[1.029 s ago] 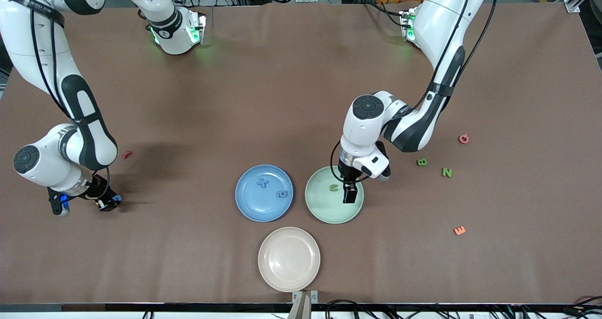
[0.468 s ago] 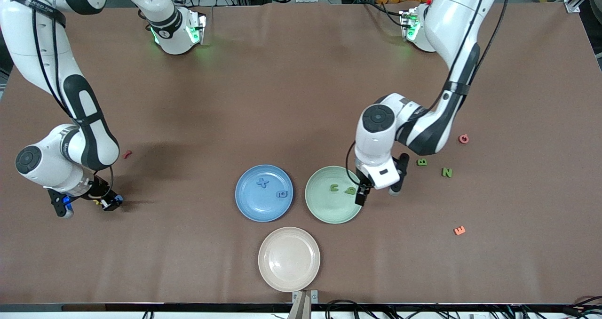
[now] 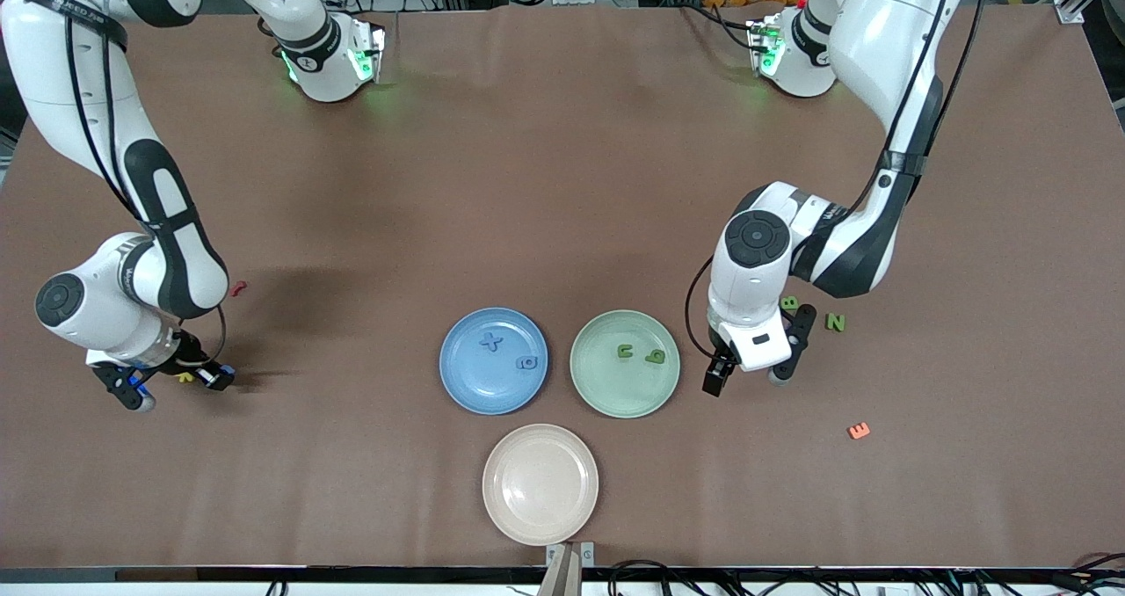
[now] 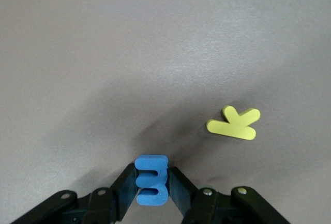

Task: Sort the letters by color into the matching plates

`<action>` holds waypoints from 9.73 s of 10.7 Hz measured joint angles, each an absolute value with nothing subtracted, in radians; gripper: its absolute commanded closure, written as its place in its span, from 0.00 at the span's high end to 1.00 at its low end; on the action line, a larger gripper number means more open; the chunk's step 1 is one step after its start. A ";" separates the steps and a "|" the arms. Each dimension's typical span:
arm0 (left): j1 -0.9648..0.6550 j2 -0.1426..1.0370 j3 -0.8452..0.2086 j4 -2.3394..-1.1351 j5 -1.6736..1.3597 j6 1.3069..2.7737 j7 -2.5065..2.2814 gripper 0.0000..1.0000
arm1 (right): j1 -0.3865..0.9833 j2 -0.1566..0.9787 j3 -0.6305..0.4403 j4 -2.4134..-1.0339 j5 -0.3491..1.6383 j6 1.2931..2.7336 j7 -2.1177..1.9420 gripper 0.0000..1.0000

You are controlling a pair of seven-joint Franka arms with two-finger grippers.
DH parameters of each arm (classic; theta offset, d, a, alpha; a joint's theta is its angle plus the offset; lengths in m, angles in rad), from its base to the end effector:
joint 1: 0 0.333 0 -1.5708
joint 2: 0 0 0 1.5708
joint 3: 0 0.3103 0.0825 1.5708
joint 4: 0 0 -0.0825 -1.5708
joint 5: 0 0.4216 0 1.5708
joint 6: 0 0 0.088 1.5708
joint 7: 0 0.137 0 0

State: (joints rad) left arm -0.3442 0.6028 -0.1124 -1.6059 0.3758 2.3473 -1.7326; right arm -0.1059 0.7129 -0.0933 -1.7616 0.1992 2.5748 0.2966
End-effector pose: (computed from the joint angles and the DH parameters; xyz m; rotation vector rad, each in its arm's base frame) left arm 0.6731 -0.3065 0.2371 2.6683 1.5548 0.4123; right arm 0.6796 -0.1353 0.1080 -2.9240 0.9569 -0.1592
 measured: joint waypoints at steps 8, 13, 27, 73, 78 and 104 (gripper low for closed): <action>-0.224 0.588 -0.117 -1.606 0.358 2.248 -1.198 1.00 | -0.043 0.711 -0.068 -1.738 0.198 2.519 0.021 0.09; -0.212 0.586 -0.147 -1.637 0.262 2.137 -0.881 1.00 | 0.027 0.711 -0.058 -1.678 0.192 2.430 -0.005 0.09; 0.109 0.418 -0.395 -2.060 0.327 2.396 -0.601 1.00 | 0.414 0.709 0.084 -1.527 0.193 2.366 0.360 0.72; 0.227 0.507 -0.408 -2.126 0.375 2.596 -0.638 0.00 | -0.572 0.500 -0.069 -2.146 -0.005 2.647 -0.661 1.00; 0.217 0.507 -0.471 -2.063 0.375 2.597 -0.822 0.00 | -0.608 0.500 -0.046 -2.156 -0.005 2.649 -0.661 0.90; -0.336 0.726 -0.236 -1.634 0.393 2.597 -1.644 1.00 | -0.177 0.441 0.063 -1.951 0.002 2.377 -0.067 0.10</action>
State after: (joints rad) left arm -0.3355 0.7256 -0.2363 -1.6337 0.3925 2.5975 -1.6436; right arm -0.1773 0.4413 0.0628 -1.9507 0.0020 2.3772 -0.0666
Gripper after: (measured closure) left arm 0.044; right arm 0.656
